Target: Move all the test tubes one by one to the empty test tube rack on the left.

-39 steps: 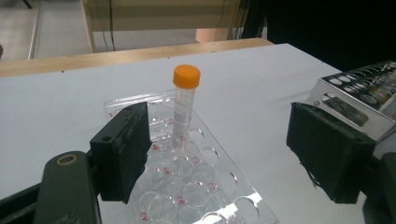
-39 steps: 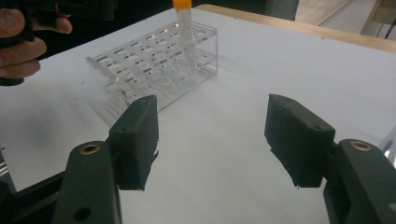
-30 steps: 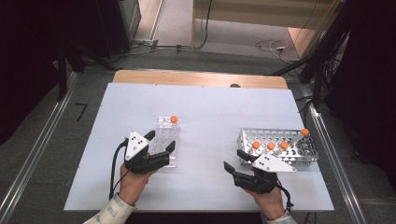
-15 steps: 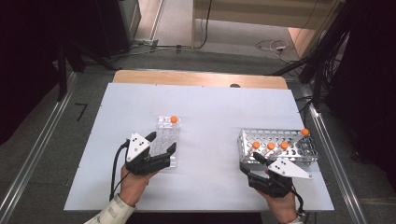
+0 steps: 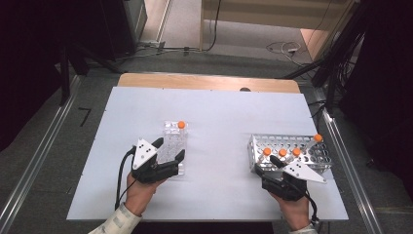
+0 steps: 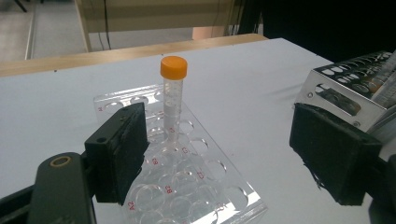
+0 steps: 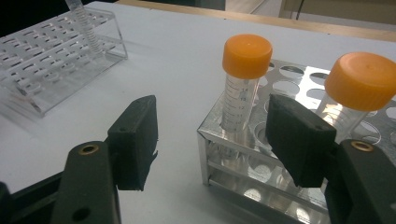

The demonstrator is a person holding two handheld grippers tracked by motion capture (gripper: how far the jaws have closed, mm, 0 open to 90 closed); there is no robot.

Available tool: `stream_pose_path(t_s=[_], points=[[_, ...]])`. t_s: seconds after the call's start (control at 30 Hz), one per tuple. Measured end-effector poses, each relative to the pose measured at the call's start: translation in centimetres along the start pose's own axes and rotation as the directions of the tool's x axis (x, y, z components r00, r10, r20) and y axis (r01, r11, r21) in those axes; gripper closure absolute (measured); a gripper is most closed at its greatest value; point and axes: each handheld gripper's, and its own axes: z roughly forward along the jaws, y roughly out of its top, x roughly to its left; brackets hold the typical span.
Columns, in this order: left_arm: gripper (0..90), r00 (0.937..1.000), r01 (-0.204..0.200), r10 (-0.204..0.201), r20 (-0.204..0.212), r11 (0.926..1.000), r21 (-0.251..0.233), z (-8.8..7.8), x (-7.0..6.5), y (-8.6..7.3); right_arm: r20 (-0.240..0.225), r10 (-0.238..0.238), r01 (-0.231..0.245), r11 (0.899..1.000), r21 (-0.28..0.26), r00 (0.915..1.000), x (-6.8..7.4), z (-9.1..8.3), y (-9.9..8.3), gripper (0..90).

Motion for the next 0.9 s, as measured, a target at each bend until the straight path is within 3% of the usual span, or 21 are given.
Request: stream_pose_path(t_s=[0.2,0.33,0.6,0.77,0.9], points=[[18.9,1.0000,-0.003,0.003,0.003,1.0000,0.001,0.0,-0.1,0.0,0.009,0.005,-0.005,1.000,-0.012,0.9999,-0.3,0.5,0.1,41.3],[18.9,1.0000,-0.002,0.002,0.004,1.0000,0.000,0.1,-0.2,0.0,0.026,0.006,-0.006,1.000,-0.018,0.9996,-0.3,1.1,0.1,55.0],[19.2,0.9999,-0.006,0.006,0.010,1.0000,-0.001,0.0,-0.3,0.0,0.069,-0.001,0.002,1.000,-0.017,0.9976,-0.3,1.5,0.1,69.9],[19.2,0.9999,-0.006,0.006,0.009,1.0000,0.000,0.1,-0.4,-0.1,0.083,-0.005,0.006,1.000,-0.022,0.9966,-0.3,1.5,0.1,72.1],[19.2,0.9999,-0.007,0.007,0.007,1.0000,-0.001,0.0,-0.4,0.0,0.093,-0.005,0.012,0.997,-0.070,0.9957,-0.2,0.8,0.7,72.4]])
